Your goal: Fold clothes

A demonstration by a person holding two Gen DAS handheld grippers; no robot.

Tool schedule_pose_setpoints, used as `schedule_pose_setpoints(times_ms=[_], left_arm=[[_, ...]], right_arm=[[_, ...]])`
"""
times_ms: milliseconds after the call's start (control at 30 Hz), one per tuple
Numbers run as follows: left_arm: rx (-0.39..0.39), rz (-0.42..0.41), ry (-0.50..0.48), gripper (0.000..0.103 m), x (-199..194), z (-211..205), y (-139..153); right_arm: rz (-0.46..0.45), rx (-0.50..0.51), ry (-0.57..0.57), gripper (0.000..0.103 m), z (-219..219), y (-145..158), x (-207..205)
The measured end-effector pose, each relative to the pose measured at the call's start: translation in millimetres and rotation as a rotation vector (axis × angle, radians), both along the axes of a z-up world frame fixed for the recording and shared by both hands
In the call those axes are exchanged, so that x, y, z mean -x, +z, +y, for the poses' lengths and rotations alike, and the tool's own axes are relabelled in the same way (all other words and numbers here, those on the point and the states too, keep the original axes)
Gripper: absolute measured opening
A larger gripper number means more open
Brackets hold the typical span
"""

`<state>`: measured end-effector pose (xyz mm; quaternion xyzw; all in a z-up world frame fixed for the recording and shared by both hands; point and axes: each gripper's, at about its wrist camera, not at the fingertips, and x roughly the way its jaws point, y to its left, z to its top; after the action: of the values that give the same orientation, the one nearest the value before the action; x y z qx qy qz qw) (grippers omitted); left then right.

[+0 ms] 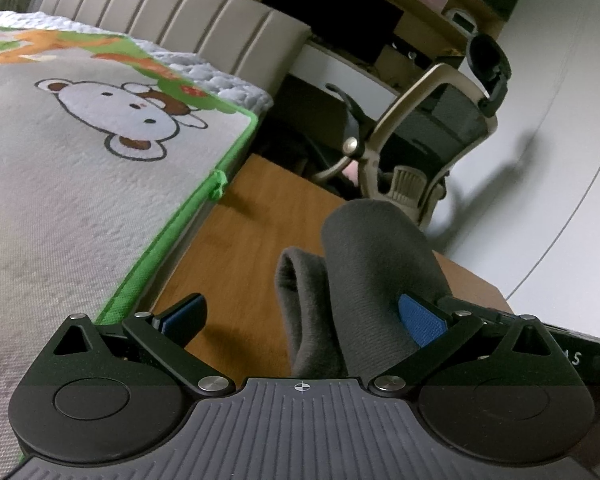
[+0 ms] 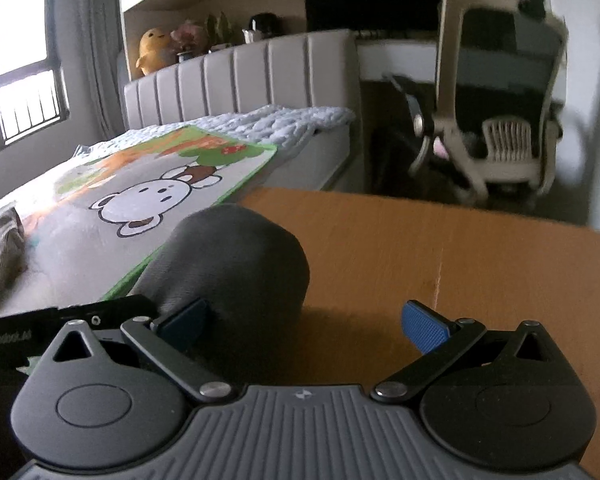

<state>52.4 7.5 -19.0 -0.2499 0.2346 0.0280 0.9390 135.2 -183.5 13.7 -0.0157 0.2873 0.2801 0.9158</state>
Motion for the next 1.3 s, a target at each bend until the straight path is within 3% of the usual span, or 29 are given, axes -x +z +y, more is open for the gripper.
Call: schedule_pose_setpoints(times_ms=[167,267,433,700,967,1133,1233,1300], left_arm=[[-0.001,0.006,-0.002,0.103,-1,0,0],[0.001,0.006,-0.004,0.103,0,0,0],[0.003,0.013,-0.016,0.103,-3,0,-1],[-0.002,0.017,-0.011,0.103,-8,-1,-1],[0.0,0.012,-0.019,0.103,-8,-1,-2],[-0.009,0.01,-0.023,0.103,-9,-3,-2],[-0.012,0.012,-0.018,0.103,-9,-2,-1],[-0.011,0.012,-0.019,0.103,-9,-2,-1]], right_arm=[[-0.08,0.06,0.014,0.103,6,-3,6],[-0.041,0.043,0.015,0.103,4,5,2],[-0.059,0.032,0.002,0.103,8,15,-11],[0.009,0.053,0.004,0.103,23,0,-40],[0.012,-0.047,-0.022,0.103,-6,6,-13],[0.028,-0.082,-0.03,0.103,-22,-11,5],[0.036,-0.077,-0.032,0.103,-20,-14,1],[-0.019,-0.035,-0.023,0.103,-15,-12,6]])
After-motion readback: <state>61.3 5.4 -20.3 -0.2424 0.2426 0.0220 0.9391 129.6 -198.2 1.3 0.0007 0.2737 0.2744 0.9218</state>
